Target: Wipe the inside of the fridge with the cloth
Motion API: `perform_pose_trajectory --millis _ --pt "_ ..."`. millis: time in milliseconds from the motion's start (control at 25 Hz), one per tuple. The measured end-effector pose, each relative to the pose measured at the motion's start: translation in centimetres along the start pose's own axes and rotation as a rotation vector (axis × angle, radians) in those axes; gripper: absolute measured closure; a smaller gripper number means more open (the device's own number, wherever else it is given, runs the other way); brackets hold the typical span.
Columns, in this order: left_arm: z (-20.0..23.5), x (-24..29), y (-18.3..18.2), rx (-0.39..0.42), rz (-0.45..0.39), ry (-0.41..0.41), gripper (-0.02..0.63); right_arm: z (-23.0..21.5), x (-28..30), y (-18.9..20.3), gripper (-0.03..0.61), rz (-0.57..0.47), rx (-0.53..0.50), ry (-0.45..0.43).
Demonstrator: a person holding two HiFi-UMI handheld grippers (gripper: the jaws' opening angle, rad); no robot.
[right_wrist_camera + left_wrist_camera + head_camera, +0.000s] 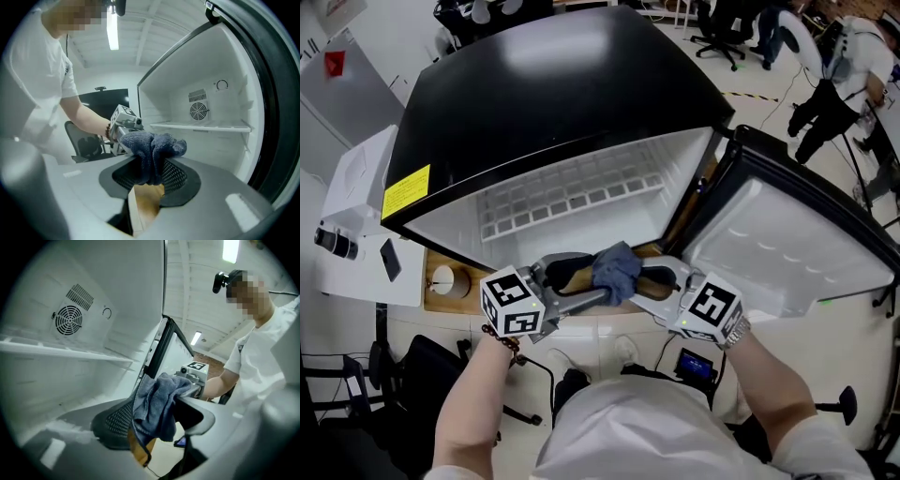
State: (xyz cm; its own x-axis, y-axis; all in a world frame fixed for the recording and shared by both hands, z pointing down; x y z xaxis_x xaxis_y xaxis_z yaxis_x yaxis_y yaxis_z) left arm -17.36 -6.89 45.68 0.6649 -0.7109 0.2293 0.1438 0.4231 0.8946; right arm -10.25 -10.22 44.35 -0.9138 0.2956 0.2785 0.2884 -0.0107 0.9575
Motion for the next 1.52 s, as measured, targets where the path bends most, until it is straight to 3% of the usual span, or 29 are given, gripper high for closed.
perform_pose_trajectory --millis 240,400,640,760,920,1280,1520 --pt "-4.0 1.5 -0.9 -0.061 0.024 0.245 0.314 2.4 -2.4 -1.1 0.457 0.039 -0.002 -0.195" --pt "-6.3 2.2 -1.2 -0.077 0.041 0.377 0.362 3.9 -3.1 -1.6 0.457 0.094 -0.019 -0.314" --pt "-6.1 2.4 -1.5 -0.07 0.015 0.373 0.475 3.2 -3.7 -1.7 0.453 0.121 -0.024 -0.296" --pt "-5.6 2.6 -1.6 -0.055 0.003 0.335 0.496 2.5 -3.7 -1.5 0.441 0.11 -0.002 -0.255" --pt "-4.1 3.0 -1.7 -0.024 -0.027 0.244 0.51 1.0 -3.6 -1.2 0.428 0.092 0.021 -0.138" --pt "1.8 4.1 -2.0 0.066 -0.133 -0.122 0.515 -4.1 -6.1 0.7 0.428 0.126 0.02 0.262" --pt "6.2 5.6 -1.7 0.078 -0.16 -0.345 0.516 -4.0 -7.2 1.0 0.43 0.114 0.053 0.325"
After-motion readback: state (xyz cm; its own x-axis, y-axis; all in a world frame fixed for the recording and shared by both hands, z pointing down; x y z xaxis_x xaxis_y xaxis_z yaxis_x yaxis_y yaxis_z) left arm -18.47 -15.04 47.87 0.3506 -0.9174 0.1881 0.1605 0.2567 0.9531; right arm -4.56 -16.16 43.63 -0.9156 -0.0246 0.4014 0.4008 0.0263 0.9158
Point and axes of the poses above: the fingertips, and each gripper's own axes: x forward along the fingers, z to its left, y out of its underside, the point moved 3 cm from there along -x, backward along the fingers, and after that the axes turned 4 degrees about y, right-handed, at the moved point
